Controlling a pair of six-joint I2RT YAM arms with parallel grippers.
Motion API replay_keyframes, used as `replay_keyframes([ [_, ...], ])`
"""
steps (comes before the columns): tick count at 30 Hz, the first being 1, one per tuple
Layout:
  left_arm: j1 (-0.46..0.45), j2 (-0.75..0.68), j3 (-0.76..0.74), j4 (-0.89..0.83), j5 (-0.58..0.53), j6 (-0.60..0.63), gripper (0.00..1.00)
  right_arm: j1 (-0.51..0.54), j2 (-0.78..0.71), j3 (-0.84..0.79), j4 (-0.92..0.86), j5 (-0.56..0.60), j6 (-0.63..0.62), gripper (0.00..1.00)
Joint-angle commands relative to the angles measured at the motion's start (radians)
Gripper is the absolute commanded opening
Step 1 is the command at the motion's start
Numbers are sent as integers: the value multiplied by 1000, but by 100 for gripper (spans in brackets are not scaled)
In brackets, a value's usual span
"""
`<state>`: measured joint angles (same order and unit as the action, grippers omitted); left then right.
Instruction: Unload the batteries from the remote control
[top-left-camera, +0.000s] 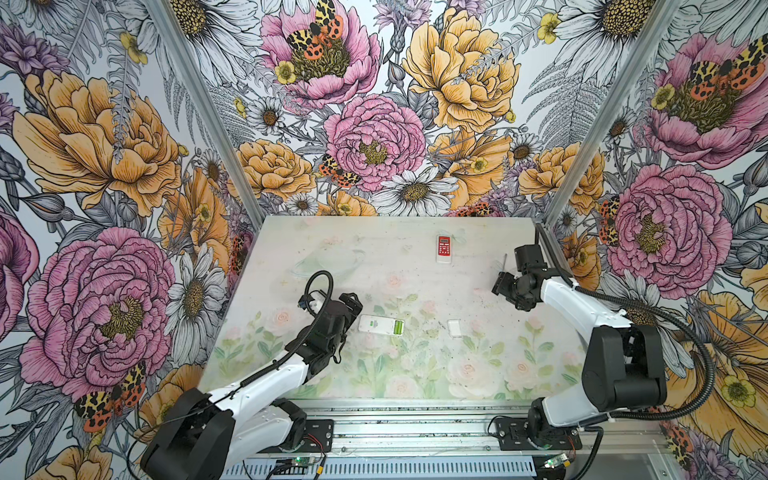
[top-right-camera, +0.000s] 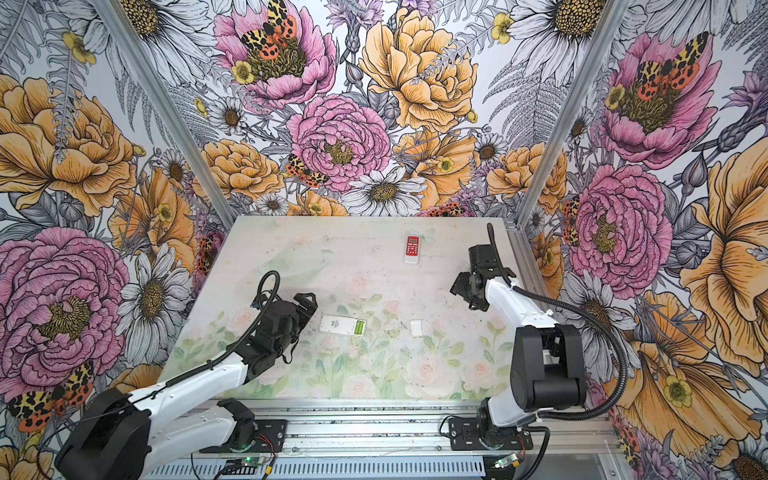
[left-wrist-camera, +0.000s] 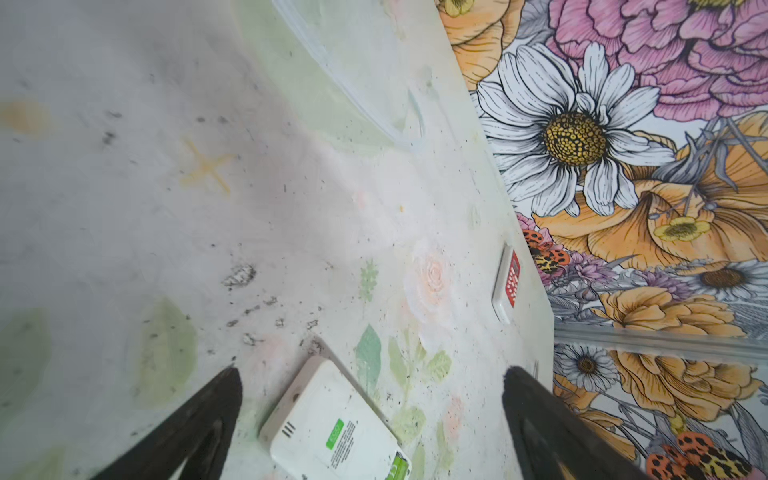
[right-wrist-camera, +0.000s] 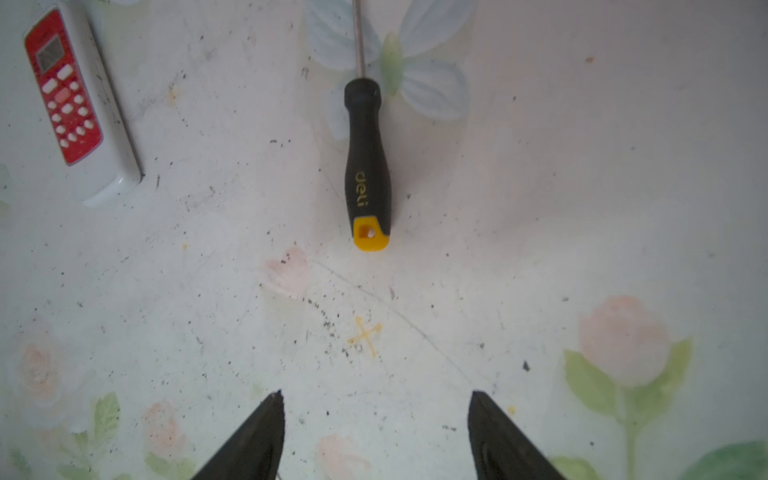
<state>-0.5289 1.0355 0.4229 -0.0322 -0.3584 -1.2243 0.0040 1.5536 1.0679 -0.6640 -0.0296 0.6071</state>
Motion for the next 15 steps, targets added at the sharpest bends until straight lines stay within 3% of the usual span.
replay_keyframes([
  [1, 23, -81, 49, -237, -55, 45, 99, -35, 83, 96, -11, 16, -116, 71],
  [8, -6, -138, 222, -361, 27, 212, 99, -64, 308, 261, -10, -33, -164, 65],
  [15, -38, -148, 306, -400, 65, 267, 99, -65, 411, 324, -9, -49, -179, 62],
])
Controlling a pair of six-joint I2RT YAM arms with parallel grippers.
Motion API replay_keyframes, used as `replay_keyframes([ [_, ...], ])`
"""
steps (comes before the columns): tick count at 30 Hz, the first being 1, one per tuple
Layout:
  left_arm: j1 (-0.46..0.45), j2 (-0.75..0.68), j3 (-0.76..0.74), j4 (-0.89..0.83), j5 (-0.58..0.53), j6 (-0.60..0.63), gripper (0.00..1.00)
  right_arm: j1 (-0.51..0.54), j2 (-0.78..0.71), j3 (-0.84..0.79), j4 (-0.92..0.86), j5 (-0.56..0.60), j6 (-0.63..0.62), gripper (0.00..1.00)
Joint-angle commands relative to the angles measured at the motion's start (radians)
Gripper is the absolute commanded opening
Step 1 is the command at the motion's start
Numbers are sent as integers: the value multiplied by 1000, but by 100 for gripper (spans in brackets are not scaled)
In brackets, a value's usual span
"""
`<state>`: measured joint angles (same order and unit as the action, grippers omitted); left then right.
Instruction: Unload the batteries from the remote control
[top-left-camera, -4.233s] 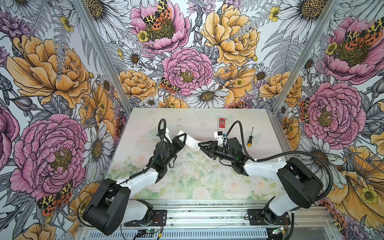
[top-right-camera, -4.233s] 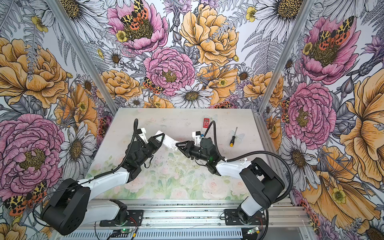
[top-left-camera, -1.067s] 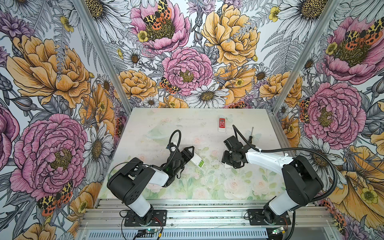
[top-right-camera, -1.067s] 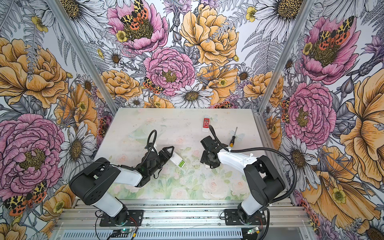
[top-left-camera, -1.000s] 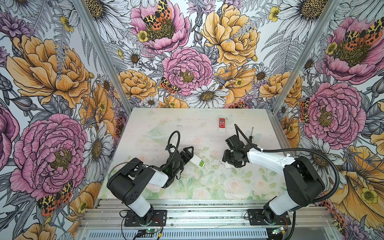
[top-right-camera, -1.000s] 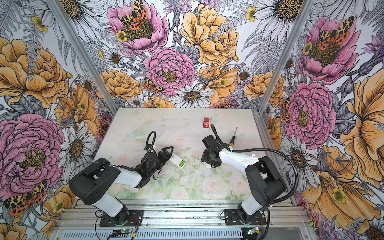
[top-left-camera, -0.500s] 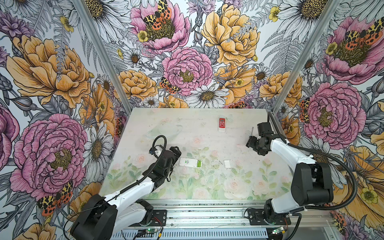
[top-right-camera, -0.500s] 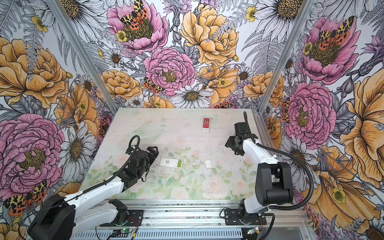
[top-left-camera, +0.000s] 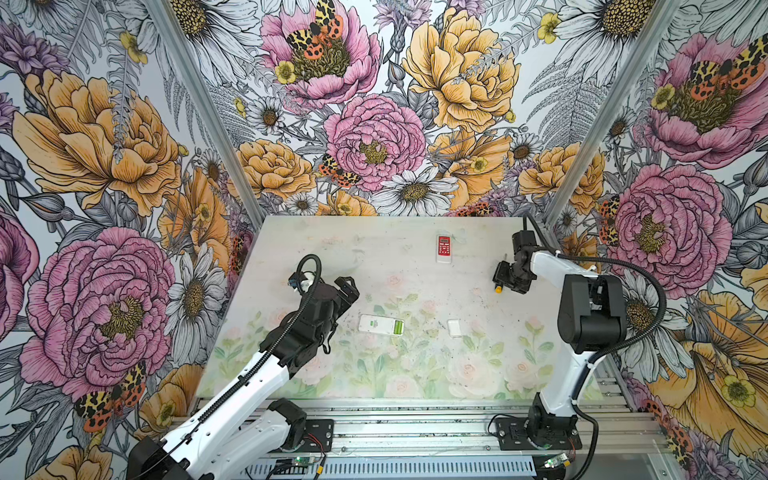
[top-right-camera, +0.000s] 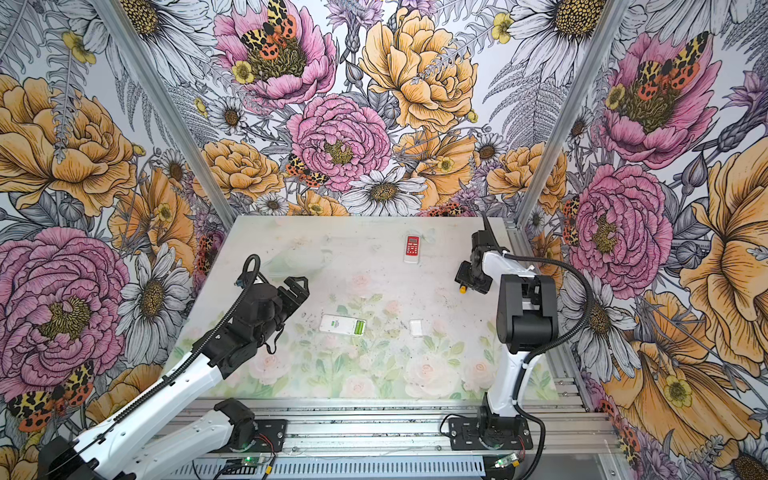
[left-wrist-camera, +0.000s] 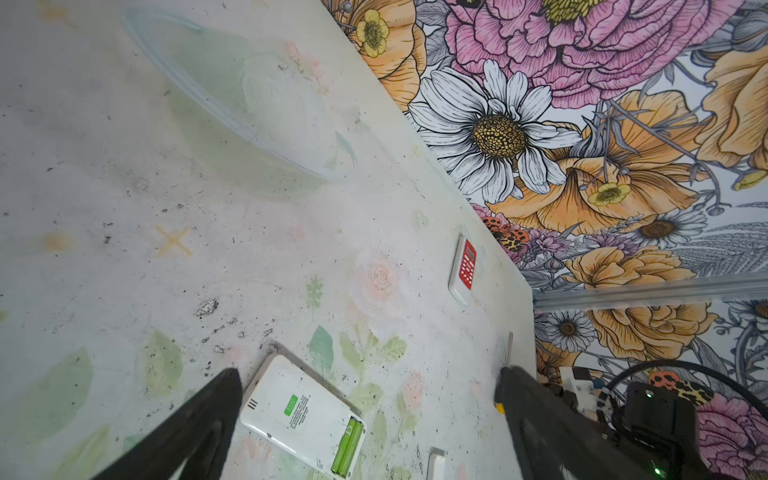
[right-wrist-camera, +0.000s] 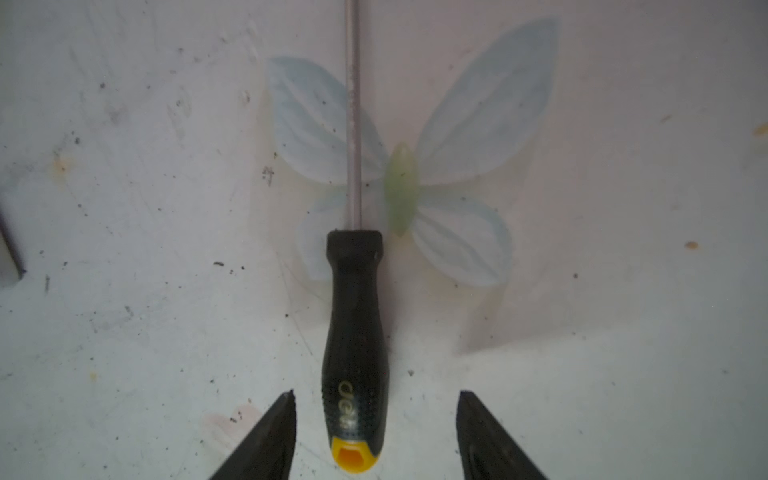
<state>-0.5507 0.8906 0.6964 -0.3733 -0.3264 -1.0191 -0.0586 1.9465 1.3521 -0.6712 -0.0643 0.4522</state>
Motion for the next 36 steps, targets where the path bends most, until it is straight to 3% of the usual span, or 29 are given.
replay_keyframes([
  [1, -20, 0, 40, -60, 35, 68, 99, 0, 27, 47, -1, -17, -28, 61],
  [12, -22, 53, 115, -62, 52, 135, 99, -1, 92, 79, -2, -14, -95, 40],
  [16, 20, 53, 123, -63, 87, 144, 99, 3, 109, 76, -2, -17, -102, 32],
  [22, 165, 74, 125, 22, 323, -1, 99, 20, 41, 31, -10, -42, -137, 11],
  [27, 167, 169, 185, 106, 449, -77, 99, 125, -163, -68, -21, -133, -299, 6],
  [31, 156, 225, 129, 224, 530, -223, 99, 256, -300, -87, -152, -177, -386, 2],
  [36, 59, 238, 109, 259, 432, -269, 99, 383, -388, -118, -248, -245, -399, 1],
])
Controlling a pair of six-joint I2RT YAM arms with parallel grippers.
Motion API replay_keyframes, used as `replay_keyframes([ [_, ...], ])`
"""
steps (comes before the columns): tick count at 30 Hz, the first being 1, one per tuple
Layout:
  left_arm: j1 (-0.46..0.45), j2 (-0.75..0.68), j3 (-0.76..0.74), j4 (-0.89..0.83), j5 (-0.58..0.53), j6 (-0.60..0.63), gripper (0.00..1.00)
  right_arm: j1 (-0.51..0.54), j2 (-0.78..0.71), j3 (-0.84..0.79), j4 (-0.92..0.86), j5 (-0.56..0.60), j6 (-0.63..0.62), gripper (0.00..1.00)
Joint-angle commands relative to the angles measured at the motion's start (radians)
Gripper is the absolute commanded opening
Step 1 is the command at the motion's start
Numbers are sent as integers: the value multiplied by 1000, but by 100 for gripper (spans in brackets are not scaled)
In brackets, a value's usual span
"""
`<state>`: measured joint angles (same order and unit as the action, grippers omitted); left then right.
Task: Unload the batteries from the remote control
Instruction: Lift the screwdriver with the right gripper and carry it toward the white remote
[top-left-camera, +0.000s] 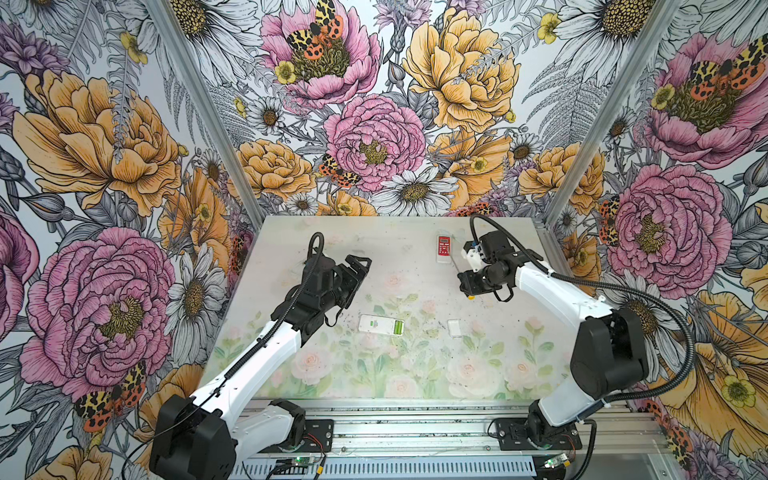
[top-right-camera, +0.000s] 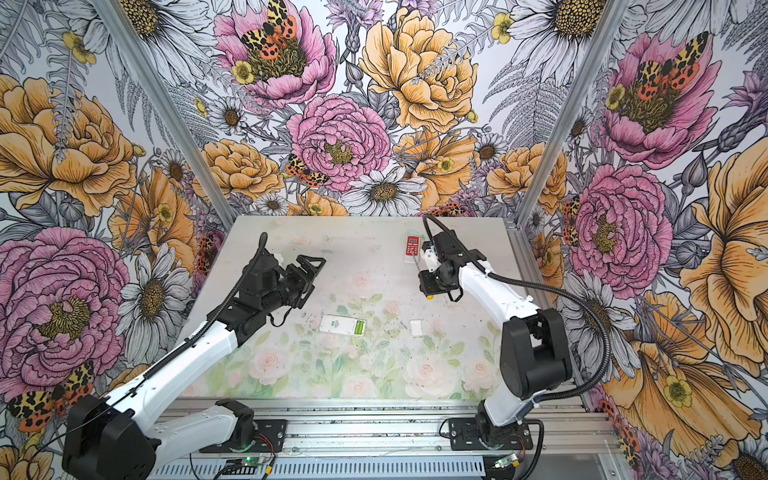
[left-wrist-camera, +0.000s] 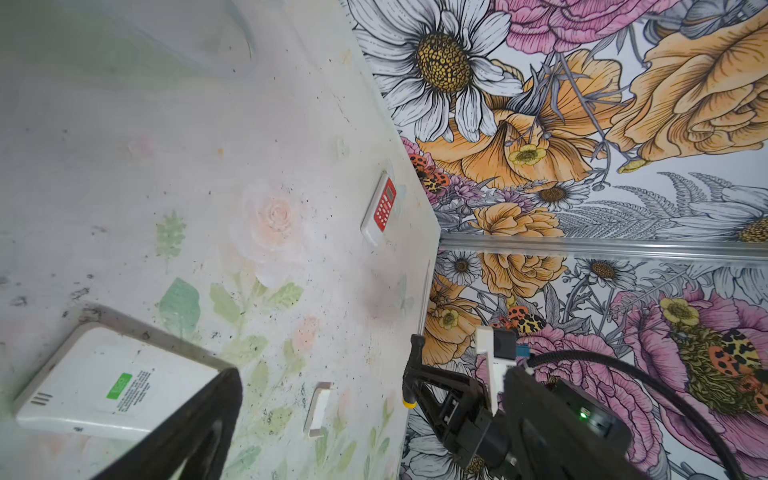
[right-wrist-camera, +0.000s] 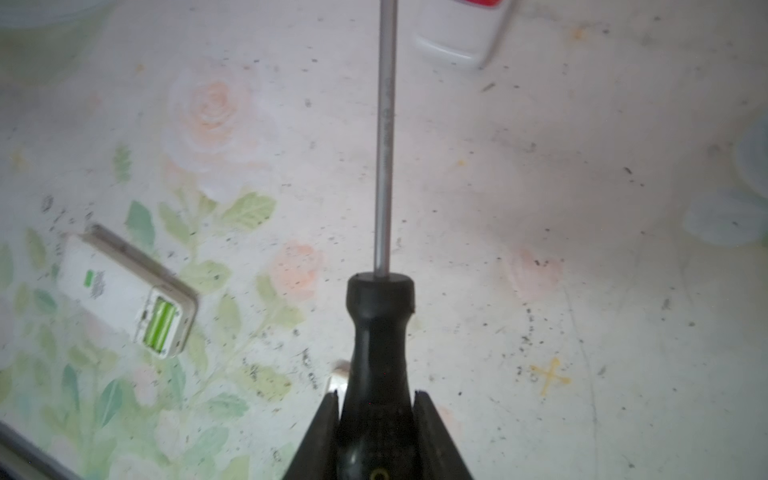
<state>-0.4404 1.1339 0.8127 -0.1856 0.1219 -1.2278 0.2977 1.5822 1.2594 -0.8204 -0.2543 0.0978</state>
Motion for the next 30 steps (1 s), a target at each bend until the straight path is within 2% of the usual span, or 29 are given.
replay_keyframes([
  [1, -76, 0, -6, 80, -28, -70, 99, 44, -33, -24, -120, -87, -40, 1],
  [3, -114, 8, -15, 84, -52, -111, 99, 88, -56, -18, -151, -115, -28, 1],
  [7, -222, -35, -84, 139, -201, -187, 99, 192, -115, -6, -199, -118, 23, 0],
  [9, -232, -42, -106, 123, -209, -218, 99, 244, -133, -10, -209, -87, 47, 0],
  [14, -228, -55, -142, 67, -148, -270, 98, 360, -143, -6, -245, -10, 80, 0],
  [20, -124, -72, -224, 132, 1, -298, 96, 490, -107, 12, -259, 88, 130, 0],
  [22, -96, -56, -261, 164, 64, -319, 94, 564, -89, 25, -261, 128, 134, 0],
  [25, -93, -34, -300, 246, 104, -349, 93, 596, -65, 47, -264, 151, 157, 0],
  [30, -102, 33, -284, 286, 156, -346, 93, 618, -22, 86, -263, 172, 153, 0],
])
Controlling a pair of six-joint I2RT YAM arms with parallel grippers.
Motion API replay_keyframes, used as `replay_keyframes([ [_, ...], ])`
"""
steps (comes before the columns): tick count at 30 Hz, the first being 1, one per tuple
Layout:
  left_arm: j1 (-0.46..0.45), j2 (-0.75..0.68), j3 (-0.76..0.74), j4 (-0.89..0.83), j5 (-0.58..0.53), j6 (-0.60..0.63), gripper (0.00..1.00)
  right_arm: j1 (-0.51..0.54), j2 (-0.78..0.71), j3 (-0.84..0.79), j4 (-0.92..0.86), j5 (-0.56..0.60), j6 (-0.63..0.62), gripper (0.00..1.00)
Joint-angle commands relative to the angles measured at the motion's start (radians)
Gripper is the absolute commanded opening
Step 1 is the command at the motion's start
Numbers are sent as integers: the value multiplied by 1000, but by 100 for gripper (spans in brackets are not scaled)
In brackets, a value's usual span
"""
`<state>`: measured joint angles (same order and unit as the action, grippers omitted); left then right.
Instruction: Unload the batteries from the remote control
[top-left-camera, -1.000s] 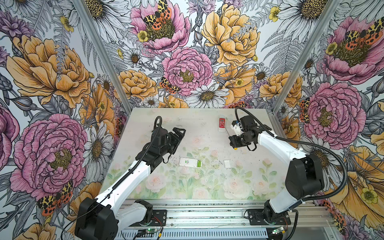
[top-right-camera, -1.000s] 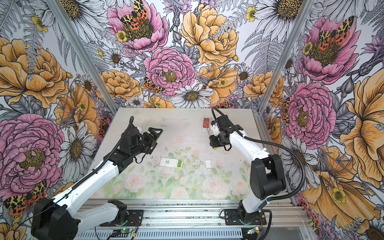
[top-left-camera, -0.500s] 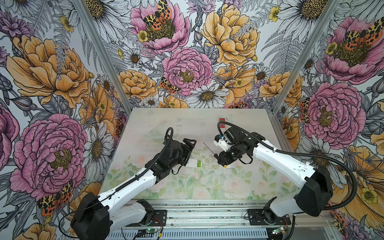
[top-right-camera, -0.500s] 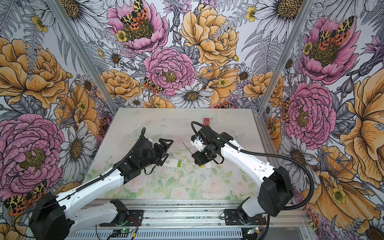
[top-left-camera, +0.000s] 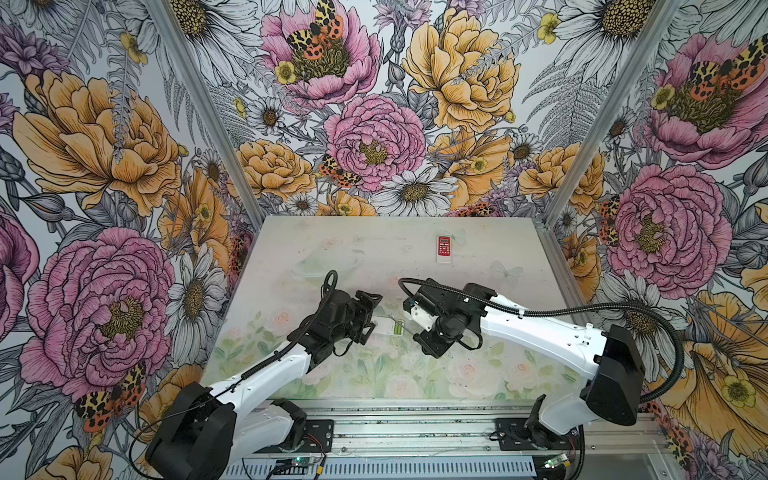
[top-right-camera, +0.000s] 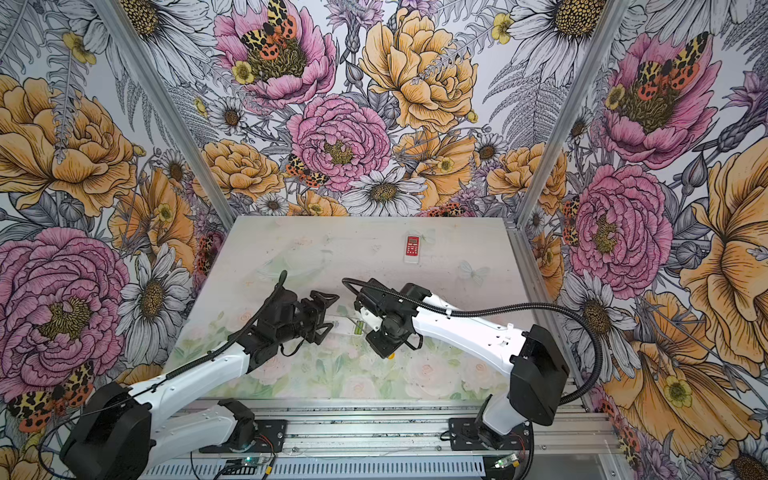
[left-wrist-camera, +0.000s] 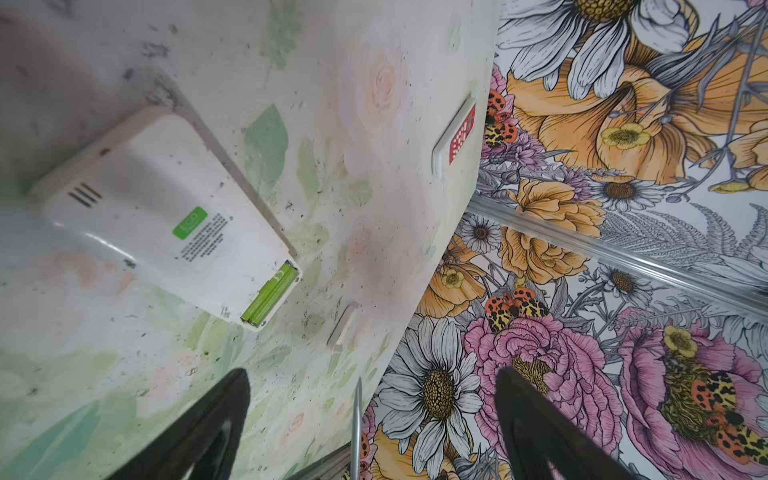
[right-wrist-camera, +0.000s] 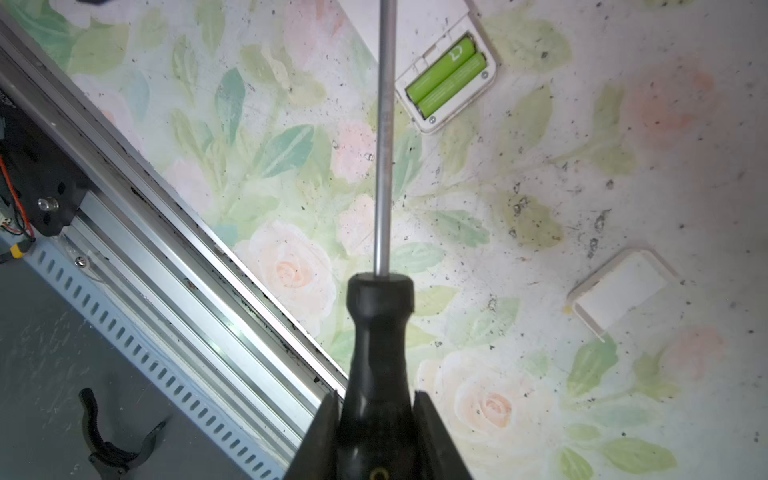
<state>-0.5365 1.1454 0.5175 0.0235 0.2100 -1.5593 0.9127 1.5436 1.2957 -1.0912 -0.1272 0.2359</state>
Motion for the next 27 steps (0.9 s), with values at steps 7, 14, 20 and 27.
replay_keyframes([
  [7, -51, 132, 15, 192, 83, -68, 89, 3, 90, 111, -1, 5, -51, 0],
  [14, -44, 208, 38, 250, 81, -77, 37, 0, 130, 151, -9, -9, -84, 0],
  [20, -10, 207, 46, 244, 104, -63, 4, -10, 123, 154, -9, -4, -84, 3],
  [27, 3, 164, 97, 145, 149, 3, 0, -35, 85, 144, 21, 41, -34, 32],
])
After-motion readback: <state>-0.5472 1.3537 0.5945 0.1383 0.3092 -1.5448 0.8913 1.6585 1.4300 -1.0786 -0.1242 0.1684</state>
